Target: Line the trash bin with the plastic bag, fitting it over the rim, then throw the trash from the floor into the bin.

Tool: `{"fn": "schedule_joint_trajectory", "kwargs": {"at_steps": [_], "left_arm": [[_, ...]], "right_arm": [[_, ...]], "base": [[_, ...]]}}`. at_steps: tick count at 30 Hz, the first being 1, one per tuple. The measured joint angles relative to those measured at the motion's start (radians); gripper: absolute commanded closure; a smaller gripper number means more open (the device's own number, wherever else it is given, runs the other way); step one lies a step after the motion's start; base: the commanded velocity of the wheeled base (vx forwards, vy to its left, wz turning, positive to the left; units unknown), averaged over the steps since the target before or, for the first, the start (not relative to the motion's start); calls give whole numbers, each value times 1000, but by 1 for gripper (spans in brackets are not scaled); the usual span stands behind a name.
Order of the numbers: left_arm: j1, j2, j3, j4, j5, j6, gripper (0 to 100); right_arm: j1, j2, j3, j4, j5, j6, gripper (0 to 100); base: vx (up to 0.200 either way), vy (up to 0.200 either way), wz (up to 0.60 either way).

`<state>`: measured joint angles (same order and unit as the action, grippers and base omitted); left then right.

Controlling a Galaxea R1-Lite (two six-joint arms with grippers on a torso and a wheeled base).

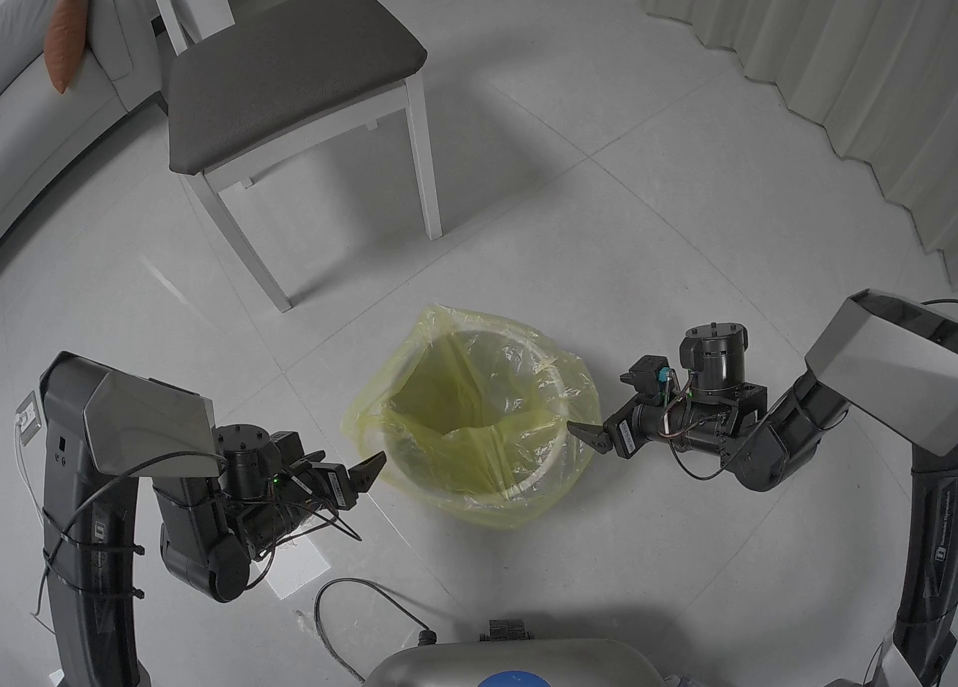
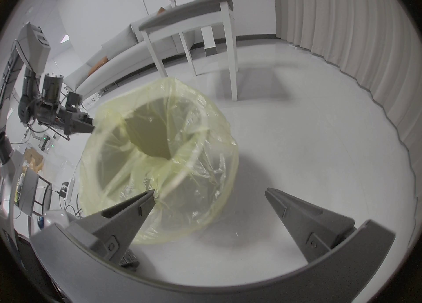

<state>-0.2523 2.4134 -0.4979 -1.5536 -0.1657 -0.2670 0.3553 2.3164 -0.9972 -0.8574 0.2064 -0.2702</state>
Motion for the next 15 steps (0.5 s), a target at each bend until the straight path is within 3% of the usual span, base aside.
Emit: {"fn": "schedule_joint_trajectory", "kwargs": {"at_steps": [15], "left_arm": [[2,67,-57,1,-3,25,0]], "right_arm": [[-9,116,-46,-12,0,-5,0]], "base": [[0,0,0]]}}
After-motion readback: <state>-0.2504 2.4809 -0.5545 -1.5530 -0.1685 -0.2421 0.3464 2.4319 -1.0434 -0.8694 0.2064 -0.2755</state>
